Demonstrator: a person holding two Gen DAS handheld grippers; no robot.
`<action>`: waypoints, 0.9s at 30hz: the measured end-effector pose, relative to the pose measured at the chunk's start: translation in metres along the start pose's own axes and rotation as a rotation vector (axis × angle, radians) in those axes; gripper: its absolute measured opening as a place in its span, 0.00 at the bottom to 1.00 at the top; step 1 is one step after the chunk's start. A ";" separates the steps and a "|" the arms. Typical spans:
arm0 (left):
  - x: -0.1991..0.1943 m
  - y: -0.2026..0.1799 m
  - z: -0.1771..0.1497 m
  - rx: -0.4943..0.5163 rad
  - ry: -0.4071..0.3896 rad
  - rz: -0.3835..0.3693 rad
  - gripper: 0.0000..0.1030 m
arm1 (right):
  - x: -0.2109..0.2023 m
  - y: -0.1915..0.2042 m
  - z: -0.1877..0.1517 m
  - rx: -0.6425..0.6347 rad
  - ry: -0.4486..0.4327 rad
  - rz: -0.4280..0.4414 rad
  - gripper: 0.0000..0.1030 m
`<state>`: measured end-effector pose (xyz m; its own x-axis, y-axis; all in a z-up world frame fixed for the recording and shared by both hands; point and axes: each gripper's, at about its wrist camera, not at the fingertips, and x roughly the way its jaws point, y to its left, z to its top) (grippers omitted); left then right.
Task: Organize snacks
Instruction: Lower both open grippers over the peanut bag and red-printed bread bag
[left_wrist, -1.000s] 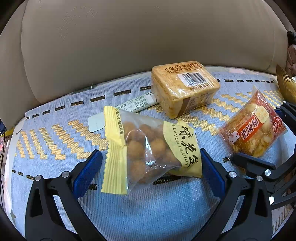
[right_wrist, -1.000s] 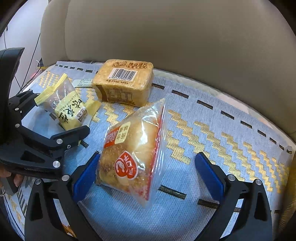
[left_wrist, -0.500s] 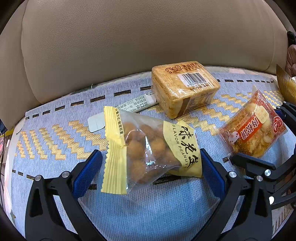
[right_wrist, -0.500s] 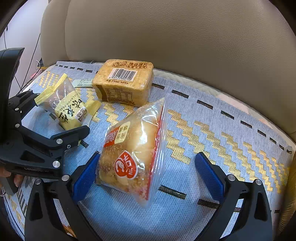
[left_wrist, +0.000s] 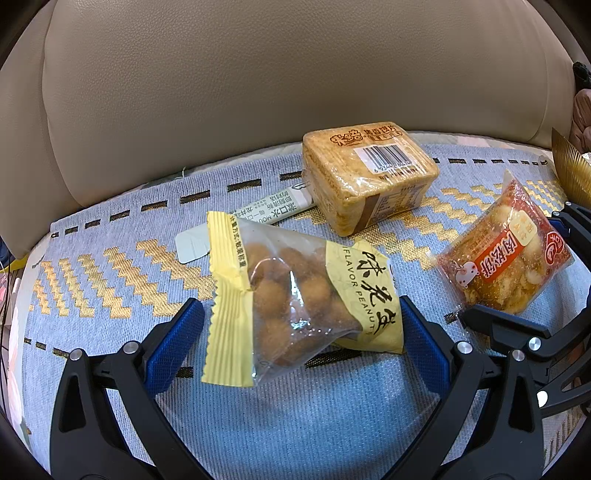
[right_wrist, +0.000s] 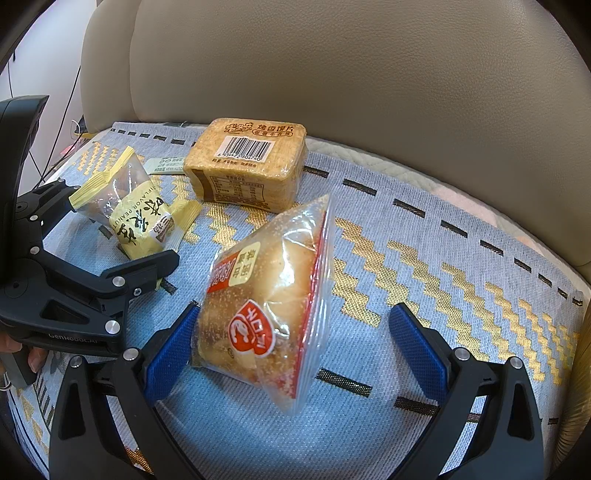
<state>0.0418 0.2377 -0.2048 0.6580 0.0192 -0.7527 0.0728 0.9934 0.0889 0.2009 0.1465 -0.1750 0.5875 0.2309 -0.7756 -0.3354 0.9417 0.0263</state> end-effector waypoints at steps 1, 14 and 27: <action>0.000 0.000 0.000 0.000 0.000 0.000 0.97 | 0.000 0.000 0.000 0.000 0.000 0.000 0.95; 0.000 0.000 0.000 0.000 -0.001 -0.001 0.97 | 0.000 0.000 0.000 0.003 0.001 0.003 0.95; 0.000 0.000 0.000 0.000 -0.002 -0.002 0.97 | -0.017 -0.015 -0.007 0.071 -0.074 0.115 0.80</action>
<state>0.0414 0.2380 -0.2046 0.6593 0.0169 -0.7517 0.0743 0.9934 0.0876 0.1906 0.1265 -0.1665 0.6019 0.3533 -0.7161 -0.3522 0.9223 0.1589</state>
